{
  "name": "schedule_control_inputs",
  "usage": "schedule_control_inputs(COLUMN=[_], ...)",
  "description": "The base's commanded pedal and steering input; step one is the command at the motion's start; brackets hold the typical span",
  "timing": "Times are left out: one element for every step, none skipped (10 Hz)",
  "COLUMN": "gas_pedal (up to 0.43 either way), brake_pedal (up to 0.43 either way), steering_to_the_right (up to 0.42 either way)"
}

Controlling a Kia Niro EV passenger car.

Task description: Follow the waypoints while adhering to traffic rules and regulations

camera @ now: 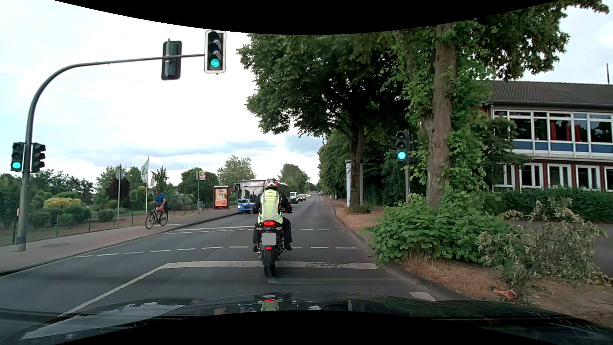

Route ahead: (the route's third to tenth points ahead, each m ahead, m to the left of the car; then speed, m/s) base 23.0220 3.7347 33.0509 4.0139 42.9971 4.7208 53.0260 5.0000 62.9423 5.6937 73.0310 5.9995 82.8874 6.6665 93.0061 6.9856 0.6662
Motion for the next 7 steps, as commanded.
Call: schedule_control_inputs(gas_pedal=[0.157, 0.157, 0.157, 0.157, 0.157, 0.157, 0.157], brake_pedal=[0.000, 0.000, 0.000, 0.000, 0.000, 0.000, 0.000], steering_to_the_right=[-0.016, -0.016, -0.017, -0.017, -0.017, -0.016, -0.015])
